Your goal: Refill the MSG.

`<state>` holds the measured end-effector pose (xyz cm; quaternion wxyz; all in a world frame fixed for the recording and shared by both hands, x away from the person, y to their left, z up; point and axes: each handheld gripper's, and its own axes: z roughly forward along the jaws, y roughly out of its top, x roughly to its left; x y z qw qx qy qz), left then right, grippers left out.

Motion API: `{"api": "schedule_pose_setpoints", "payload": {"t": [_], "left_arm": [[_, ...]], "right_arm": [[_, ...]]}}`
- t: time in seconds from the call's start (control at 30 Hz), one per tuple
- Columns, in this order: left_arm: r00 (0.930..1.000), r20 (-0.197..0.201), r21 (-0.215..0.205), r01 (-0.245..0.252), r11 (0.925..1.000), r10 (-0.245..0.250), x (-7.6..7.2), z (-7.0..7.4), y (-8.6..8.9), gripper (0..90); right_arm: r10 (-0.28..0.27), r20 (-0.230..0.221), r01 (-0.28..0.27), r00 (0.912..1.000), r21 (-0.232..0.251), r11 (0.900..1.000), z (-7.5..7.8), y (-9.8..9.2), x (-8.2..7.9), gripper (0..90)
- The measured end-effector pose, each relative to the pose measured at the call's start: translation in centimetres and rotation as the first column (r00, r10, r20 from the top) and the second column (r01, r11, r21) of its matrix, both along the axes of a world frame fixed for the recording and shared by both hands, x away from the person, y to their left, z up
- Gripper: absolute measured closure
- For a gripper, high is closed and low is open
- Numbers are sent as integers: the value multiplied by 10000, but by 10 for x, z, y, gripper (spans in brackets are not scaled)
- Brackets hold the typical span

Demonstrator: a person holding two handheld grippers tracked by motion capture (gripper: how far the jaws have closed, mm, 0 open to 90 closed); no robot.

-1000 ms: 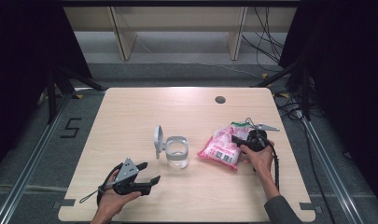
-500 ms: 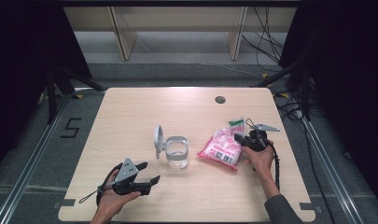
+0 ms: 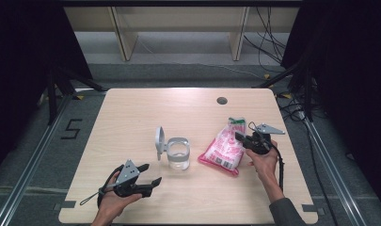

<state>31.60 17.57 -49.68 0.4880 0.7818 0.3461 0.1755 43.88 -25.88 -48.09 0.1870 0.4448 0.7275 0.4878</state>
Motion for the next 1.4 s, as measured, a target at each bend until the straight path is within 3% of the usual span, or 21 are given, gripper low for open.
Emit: {"api": "schedule_pose_setpoints", "payload": {"t": [0.07, 0.17, 0.2, 0.3, 0.33, 0.37, 0.4, 0.6, 0.63, 0.67, 0.73, 0.93, 1.03, 1.07, 1.13, 1.2, 1.23, 1.27, 1.33, 1.37, 1.4], "left_arm": [[10000, -29, 23, -72, 10000, 72, 0, 0, 1, 295], [10000, 51, 92, -4, 10000, 3, 1, 0, 1, 295], [10000, -51, -126, -73, 9999, 72, 0, -1, -1, 296], [9999, -4, 116, 118, 9999, -118, -1, -2, -4, 297], [9999, -18, 18, 161, 9999, -161, -2, -3, -6, 296], [9997, -25, 156, 242, 9996, -241, -1, -3, -7, 296], [9997, -25, 184, 250, 9995, -249, -2, -3, -8, 296], [9991, -136, 140, 393, 9991, -391, -4, -5, -17, 295], [9990, -97, 355, 444, 9984, -441, -4, -5, -18, 295], [9987, -146, 116, 484, 9988, -482, -5, -5, -21, 295], [9985, -54, 55, 554, 9984, -554, -6, -5, -27, 295], [9963, -49, -20, 856, 9963, -856, -1, -7, -54, 296], [9955, -42, -17, 950, 9955, -950, 1, -10, -67, 295], [9951, -181, -156, 968, 9952, -971, 2, -11, -73, 295], [9939, -120, -189, 1092, 9938, -1095, 3, -12, -84, 295], [9921, -41, -85, 1251, 9921, -1251, 5, -12, -95, 295], [9910, -80, -152, 1332, 9910, -1333, 6, -12, -101, 295], [9870, -132, -183, 1600, 9869, -1603, 7, -12, -107, 294], [9876, -63, -119, 1568, 9876, -1569, 9, -11, -119, 294], [9869, -39, -231, 1614, 9866, -1615, 12, -11, -125, 295], [9868, -50, -38, 1618, 9868, -1618, 13, -11, -128, 295]], "right_arm": [[-69, 22, 69, 10000, 209, 9998, 7, 5, -7, 900], [300, 318, -316, 9990, 499, 9983, 13, 8, -14, 900], [292, 358, -310, 9989, 512, 9982, 14, 9, -16, 900], [287, 360, -305, 9989, 496, 9983, 18, 12, -18, 900], [460, 634, -476, 9969, 233, 9986, 19, 11, -18, 900], [389, 428, -408, 9983, 451, 9982, 22, 13, -22, 900], [607, 874, -636, 9943, 305, 9975, 27, 15, -24, 900], [950, 1246, -1013, 9876, 458, 9938, 41, 27, -39, 900], [1087, 1370, -1130, 9846, 237, 9933, 45, 29, -41, 900], [1240, 1854, -1254, 9748, -41, 9921, 48, 29, -41, 900], [1362, 1941, -1372, 9715, -85, 9905, 55, 35, -48, 900], [1941, 1585, -1851, 9681, -695, 9803, 74, 41, -57, 900], [2168, 1895, -1962, 9577, -1218, 9730, 83, 44, -58, 900], [2322, 1481, -2135, 9613, -1319, 9680, 87, 44, -60, 900], [2341, 1778, -2096, 9558, -1462, 9668, 91, 45, -62, 900], [2395, 1424, -2198, 9604, -1414, 9652, 96, 43, -64, 900], [2543, 1514, -2314, 9552, -1533, 9607, 98, 41, -63, 900], [2449, 1423, -2243, 9590, -1462, 9635, 101, 40, -64, 900], [2440, 1548, -2208, 9573, -1528, 9633, 109, 39, -67, 900], [2575, 1756, -2288, 9502, -1680, 9589, 112, 38, -66, 900], [2648, 1795, -2333, 9474, -1786, 9558, 118, 36, -68, 900]]}}
